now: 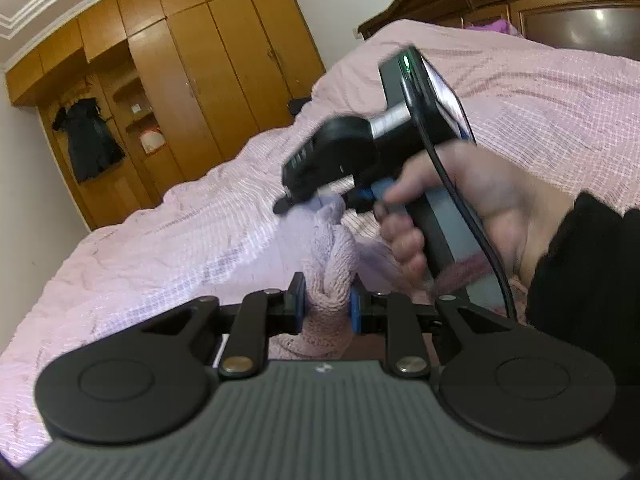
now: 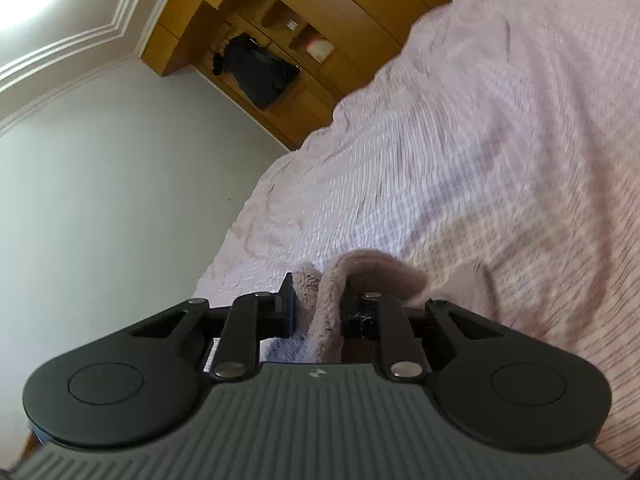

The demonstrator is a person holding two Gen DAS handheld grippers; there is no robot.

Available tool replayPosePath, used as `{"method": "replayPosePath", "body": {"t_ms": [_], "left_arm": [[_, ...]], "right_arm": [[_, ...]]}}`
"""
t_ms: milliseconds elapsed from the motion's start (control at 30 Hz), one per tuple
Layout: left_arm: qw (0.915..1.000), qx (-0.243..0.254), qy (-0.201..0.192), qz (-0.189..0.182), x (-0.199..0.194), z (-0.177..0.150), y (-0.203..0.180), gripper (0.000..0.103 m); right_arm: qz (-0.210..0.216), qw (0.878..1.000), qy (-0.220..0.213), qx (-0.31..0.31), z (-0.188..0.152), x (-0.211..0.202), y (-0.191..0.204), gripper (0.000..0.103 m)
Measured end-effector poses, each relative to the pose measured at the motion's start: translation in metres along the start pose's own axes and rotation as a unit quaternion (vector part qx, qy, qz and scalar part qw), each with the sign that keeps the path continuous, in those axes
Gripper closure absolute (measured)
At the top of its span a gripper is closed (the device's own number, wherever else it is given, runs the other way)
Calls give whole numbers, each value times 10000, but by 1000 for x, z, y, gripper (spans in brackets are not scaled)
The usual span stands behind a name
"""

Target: Fold small clothes

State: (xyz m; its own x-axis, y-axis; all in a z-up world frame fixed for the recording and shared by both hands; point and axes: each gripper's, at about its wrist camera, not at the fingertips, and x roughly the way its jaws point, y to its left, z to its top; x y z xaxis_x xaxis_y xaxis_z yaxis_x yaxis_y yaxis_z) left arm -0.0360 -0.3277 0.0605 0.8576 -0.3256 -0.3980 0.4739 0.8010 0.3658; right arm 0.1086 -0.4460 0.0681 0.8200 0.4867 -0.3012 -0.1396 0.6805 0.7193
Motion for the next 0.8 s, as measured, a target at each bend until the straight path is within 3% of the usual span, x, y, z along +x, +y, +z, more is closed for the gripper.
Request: {"method": "replayPosePath", "body": {"t_ms": [200, 367, 433, 500, 567, 700, 800], "left_arm": [[9995, 235, 128, -168, 3, 3, -20, 79], [9986, 387, 335, -123, 15, -6, -34, 79], [9979, 515, 381, -42, 18, -7, -40, 79], [9975, 593, 394, 25, 19, -7, -45, 79], [9973, 593, 437, 50, 20, -5, -49, 79], [9968, 662, 420, 182, 19, -8, -55, 79], [9966, 671, 380, 278, 26, -7, -64, 79]], "right_arm": [[-699, 9901, 155, -1207, -1, -4, 13, 81], [-1185, 9868, 129, -1094, -6, 4, -10, 74], [-1290, 9871, 404, -860, -11, 17, -27, 69], [-1245, 9900, 469, -474, -14, 23, -44, 69], [-1090, 9932, 239, -319, -14, 17, -51, 85], [-490, 9933, -418, -962, -10, -6, -29, 87], [-804, 9828, -567, -1566, -12, -6, -12, 87]]}}
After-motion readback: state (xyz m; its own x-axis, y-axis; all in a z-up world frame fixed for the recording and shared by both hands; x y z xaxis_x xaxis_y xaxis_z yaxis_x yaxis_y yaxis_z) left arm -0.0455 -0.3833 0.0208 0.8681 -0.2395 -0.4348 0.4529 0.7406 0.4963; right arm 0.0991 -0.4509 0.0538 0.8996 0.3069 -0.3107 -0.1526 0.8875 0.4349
